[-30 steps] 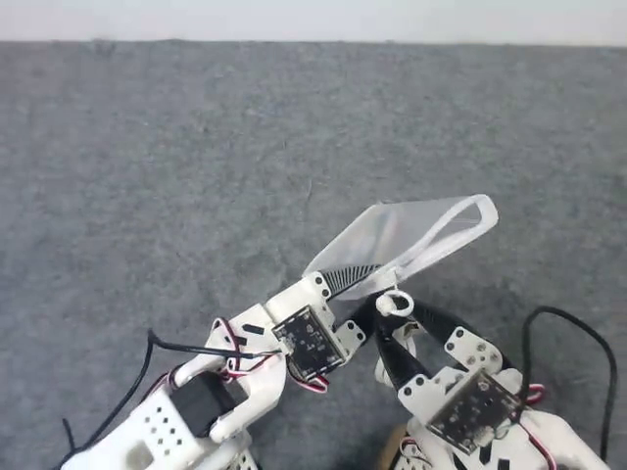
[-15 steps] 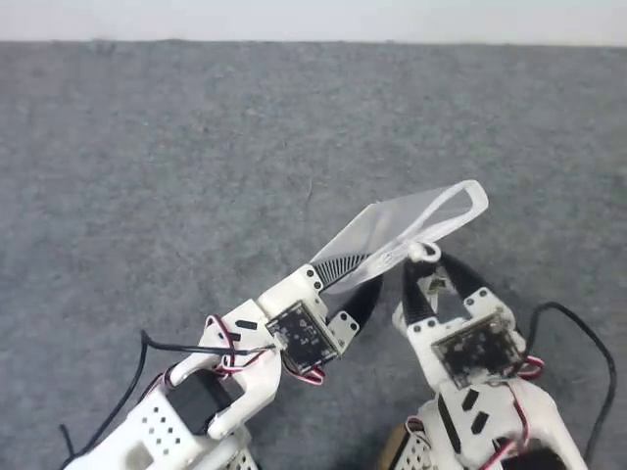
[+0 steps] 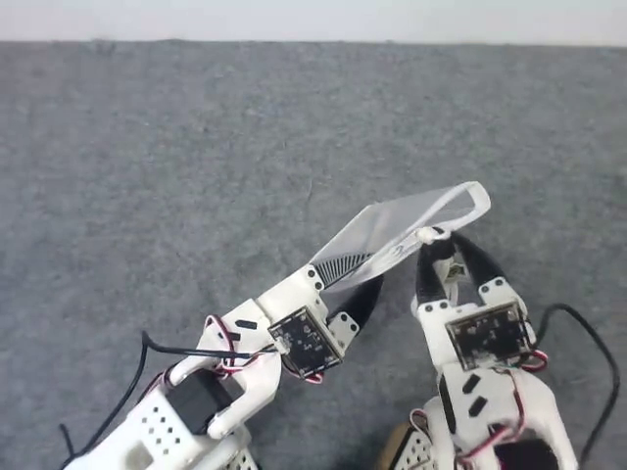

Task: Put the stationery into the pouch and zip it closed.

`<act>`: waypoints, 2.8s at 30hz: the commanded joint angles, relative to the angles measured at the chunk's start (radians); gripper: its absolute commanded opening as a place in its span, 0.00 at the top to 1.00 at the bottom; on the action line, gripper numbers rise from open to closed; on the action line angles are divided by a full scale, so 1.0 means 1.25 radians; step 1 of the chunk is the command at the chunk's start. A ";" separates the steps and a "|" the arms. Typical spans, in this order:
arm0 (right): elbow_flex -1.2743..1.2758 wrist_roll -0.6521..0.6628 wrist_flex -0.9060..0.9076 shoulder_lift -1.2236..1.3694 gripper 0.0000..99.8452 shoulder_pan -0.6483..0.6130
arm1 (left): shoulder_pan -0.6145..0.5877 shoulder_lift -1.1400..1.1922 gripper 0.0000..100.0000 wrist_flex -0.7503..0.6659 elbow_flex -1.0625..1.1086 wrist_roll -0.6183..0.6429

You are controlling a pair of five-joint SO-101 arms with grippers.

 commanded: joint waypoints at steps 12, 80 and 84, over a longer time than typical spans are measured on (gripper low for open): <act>0.053 -0.061 -0.131 0.001 0.99 0.134 | -0.014 -0.014 0.99 0.031 -0.002 -0.038; 0.237 -0.061 -0.236 0.001 0.75 0.045 | -0.538 -0.293 0.99 0.252 -0.148 0.001; 0.250 -0.061 -0.239 -0.001 0.75 0.031 | -0.615 -0.293 0.99 0.217 -0.148 0.006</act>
